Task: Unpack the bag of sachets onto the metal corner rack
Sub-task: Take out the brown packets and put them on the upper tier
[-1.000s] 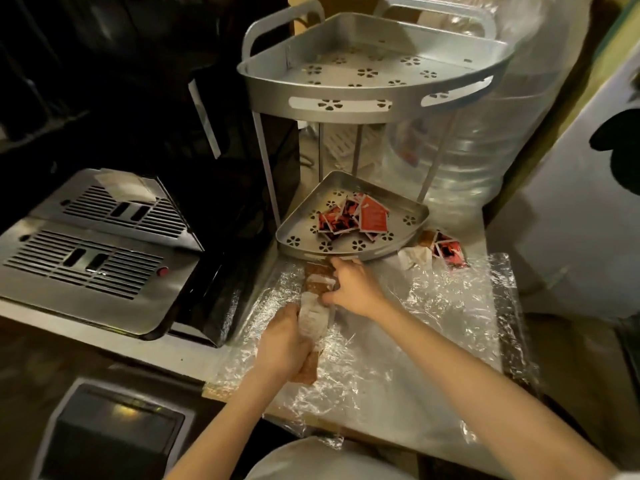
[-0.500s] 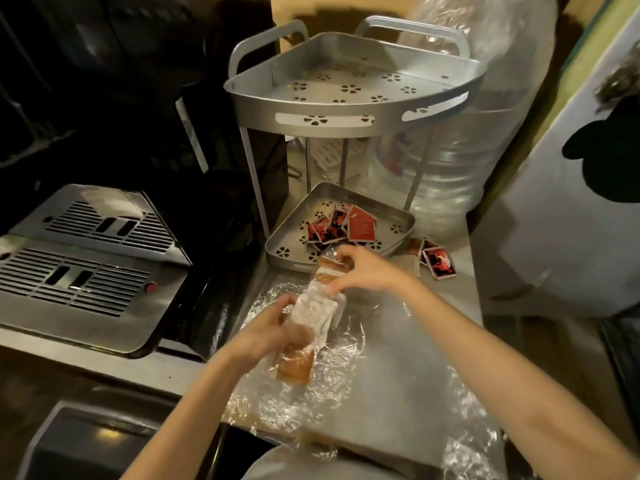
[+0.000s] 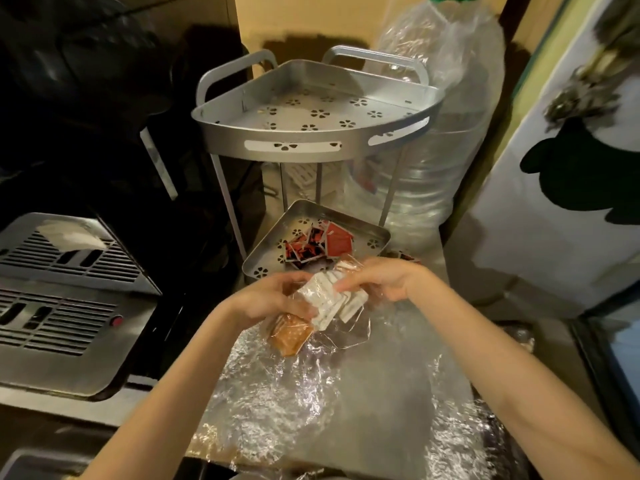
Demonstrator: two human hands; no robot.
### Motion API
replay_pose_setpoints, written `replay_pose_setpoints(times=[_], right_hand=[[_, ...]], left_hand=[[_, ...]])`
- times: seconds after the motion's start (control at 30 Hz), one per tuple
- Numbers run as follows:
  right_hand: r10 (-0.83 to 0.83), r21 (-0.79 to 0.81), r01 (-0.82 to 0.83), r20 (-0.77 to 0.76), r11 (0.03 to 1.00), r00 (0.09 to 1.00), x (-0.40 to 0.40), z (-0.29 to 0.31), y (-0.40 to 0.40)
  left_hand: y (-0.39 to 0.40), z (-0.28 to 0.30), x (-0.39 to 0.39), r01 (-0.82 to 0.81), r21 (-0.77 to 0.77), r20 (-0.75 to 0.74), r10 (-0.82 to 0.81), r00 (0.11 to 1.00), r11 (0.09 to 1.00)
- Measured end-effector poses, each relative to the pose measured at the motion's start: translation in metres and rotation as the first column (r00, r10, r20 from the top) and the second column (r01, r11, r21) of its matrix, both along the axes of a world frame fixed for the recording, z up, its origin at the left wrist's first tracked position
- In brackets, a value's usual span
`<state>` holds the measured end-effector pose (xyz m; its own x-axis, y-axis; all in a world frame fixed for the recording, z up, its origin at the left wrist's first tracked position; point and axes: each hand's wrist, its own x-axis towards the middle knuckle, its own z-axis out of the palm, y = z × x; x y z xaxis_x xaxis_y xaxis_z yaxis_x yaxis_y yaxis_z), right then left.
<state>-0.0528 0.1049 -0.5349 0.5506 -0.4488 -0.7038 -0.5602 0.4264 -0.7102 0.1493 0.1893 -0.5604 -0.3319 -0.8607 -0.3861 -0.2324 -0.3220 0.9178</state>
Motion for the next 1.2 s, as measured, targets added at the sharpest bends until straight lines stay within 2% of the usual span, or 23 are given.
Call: replay_pose_setpoints(times=[0.07, 0.13, 0.2, 0.23, 0.27, 0.3, 0.33, 0.37, 0.43, 0.53, 0.63, 0.73, 0.8, 0.87, 1.0, 1.2], right_hand=[[-0.023, -0.103, 0.020, -0.034, 0.994, 0.999, -0.001, -0.005, 0.002], [-0.096, -0.161, 0.096, 0.009, 0.982, 0.995, -0.003, -0.013, -0.001], [-0.201, -0.167, 0.210, 0.072, 0.963, 0.977, -0.009, -0.017, -0.005], [-0.254, -0.149, 0.270, 0.118, 0.951, 0.960, -0.013, -0.018, -0.007], [-0.304, -0.126, 0.327, 0.169, 0.937, 0.937, -0.017, -0.018, -0.009], [-0.354, -0.099, 0.382, 0.218, 0.919, 0.909, -0.020, -0.017, -0.011], [-0.396, -0.074, 0.428, 0.267, 0.901, 0.879, -0.022, -0.015, -0.011], [-0.429, -0.069, 0.467, 0.295, 0.881, 0.854, -0.024, -0.014, -0.013], [-0.460, -0.107, 0.512, 0.314, 0.852, 0.831, -0.024, -0.014, -0.014], [-0.424, -0.191, 0.485, 0.287, 0.854, 0.859, -0.021, -0.016, -0.011], [-0.398, -0.104, 0.451, 0.328, 0.886, 0.857, -0.020, -0.017, -0.006], [-0.329, 0.035, 0.342, 0.376, 0.939, 0.866, -0.025, -0.013, -0.004], [-0.236, -0.011, 0.252, 0.317, 0.968, 0.919, -0.030, -0.013, -0.002], [-0.195, -0.104, 0.223, 0.231, 0.969, 0.953, -0.033, -0.014, -0.003], [-0.282, -0.238, 0.317, 0.171, 0.918, 0.944, -0.030, -0.012, -0.010], [-0.310, -0.390, 0.405, 0.284, 0.827, 0.907, -0.029, 0.008, -0.015]], left_hand=[[-0.004, 0.002, -0.005, -0.020, 0.004, 0.037, 0.019, 0.999, 1.000], [-0.007, 0.002, -0.003, -0.044, 0.011, 0.035, 0.043, 0.998, 0.999], [-0.008, -0.004, 0.003, -0.233, 0.063, -0.053, 0.237, 0.970, 0.970], [-0.007, -0.011, 0.007, -0.391, 0.131, -0.177, 0.410, 0.895, 0.911], [-0.004, -0.018, 0.009, -0.512, 0.223, -0.334, 0.559, 0.759, 0.829], [-0.001, -0.028, 0.011, -0.548, 0.314, -0.461, 0.629, 0.626, 0.775], [0.002, -0.035, 0.010, -0.514, 0.376, -0.553, 0.632, 0.543, 0.771], [0.006, -0.038, 0.005, -0.462, 0.393, -0.610, 0.601, 0.516, 0.795], [0.010, -0.038, -0.008, -0.363, 0.374, -0.665, 0.520, 0.537, 0.853], [0.003, -0.027, -0.023, -0.262, 0.367, -0.590, 0.441, 0.676, 0.893], [-0.009, -0.018, -0.028, -0.330, 0.408, -0.438, 0.500, 0.748, 0.851], [-0.015, -0.014, -0.025, -0.412, 0.429, -0.336, 0.565, 0.754, 0.804], [-0.016, -0.011, -0.023, -0.425, 0.414, -0.307, 0.563, 0.767, 0.805], [-0.019, -0.007, -0.020, -0.447, 0.348, -0.274, 0.545, 0.792, 0.824], [-0.024, 0.010, -0.022, -0.490, 0.184, -0.194, 0.520, 0.831, 0.852], [-0.022, 0.050, -0.028, -0.556, -0.158, -0.235, 0.516, 0.824, 0.816]])
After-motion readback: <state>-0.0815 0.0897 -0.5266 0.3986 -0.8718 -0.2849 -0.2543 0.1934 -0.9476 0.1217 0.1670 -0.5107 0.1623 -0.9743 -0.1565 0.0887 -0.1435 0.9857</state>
